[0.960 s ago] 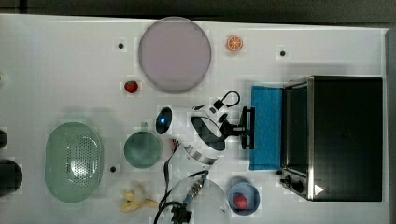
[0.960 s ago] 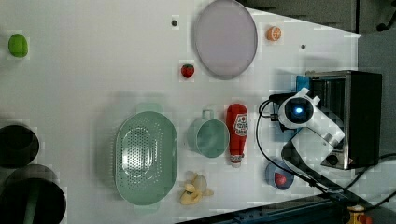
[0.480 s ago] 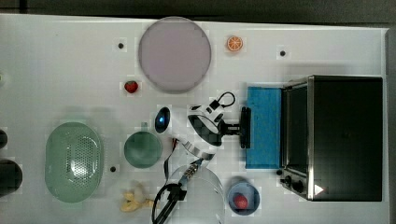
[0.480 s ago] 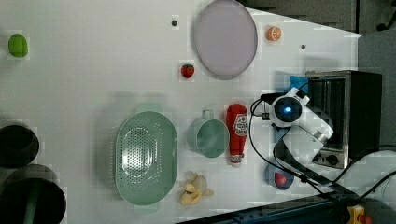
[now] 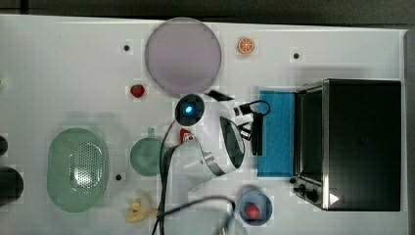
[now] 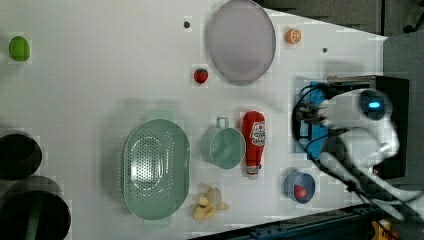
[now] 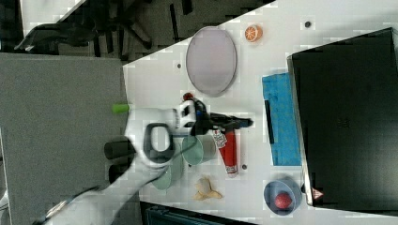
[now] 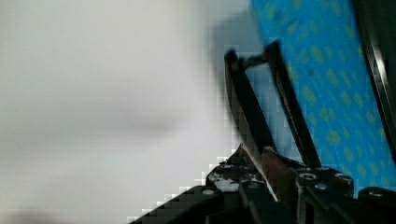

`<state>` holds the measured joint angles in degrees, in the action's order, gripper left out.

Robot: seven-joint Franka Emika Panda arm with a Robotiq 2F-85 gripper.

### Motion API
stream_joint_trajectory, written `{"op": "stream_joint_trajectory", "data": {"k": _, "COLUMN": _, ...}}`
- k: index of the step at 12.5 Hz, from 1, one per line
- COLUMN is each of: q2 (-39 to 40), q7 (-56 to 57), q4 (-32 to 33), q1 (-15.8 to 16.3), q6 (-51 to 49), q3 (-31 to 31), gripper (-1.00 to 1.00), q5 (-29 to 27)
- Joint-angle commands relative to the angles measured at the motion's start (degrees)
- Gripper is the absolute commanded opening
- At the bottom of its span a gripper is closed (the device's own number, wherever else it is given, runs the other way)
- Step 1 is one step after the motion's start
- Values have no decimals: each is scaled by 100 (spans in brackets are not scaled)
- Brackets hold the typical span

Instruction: Flap open oven.

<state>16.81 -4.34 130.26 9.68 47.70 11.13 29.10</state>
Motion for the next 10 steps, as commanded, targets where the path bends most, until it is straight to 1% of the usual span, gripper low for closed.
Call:
{"op": "stream_joint_trajectory", "data": {"k": 1, "q2": -1359, "q7": -253, "q4": -276, "q1": -82, "q6": -539, "q3": 231, "gripper": -65, "q5": -887}}
{"op": "stream_joint_trajectory", "data": {"k": 4, "q2": -2381, "q7": -258, "q4": -502, "q1": -75, "q6": -1456, "q3": 231, "gripper": -65, "q5": -1613}}
{"op": "stream_joint_trajectory", "data": {"k": 6, "q2": -2879, "q7": -291, "q4": -850, "q1": -71, "q6": -2326, "q3": 205, "gripper": -65, "q5": -2150}}
{"op": "stream_joint_trajectory", "data": {"k": 7, "q2": -3048, "q7": -291, "q4": -1087, "q1": -71, "q6": -2861, "q3": 206, "gripper": -65, "q5": -2332}}
{"op": "stream_joint_trajectory", "data": {"k": 8, "q2": -3171, "q7": -291, "q4": -1349, "q1": -70, "q6": -3349, "q3": 204, "gripper": -65, "q5": -2374}}
{"op": "stream_joint_trajectory", "data": {"k": 10, "q2": -3298, "q7": -290, "q4": -1783, "q1": -63, "q6": -3881, "q3": 187, "gripper": -65, "q5": -2358}}
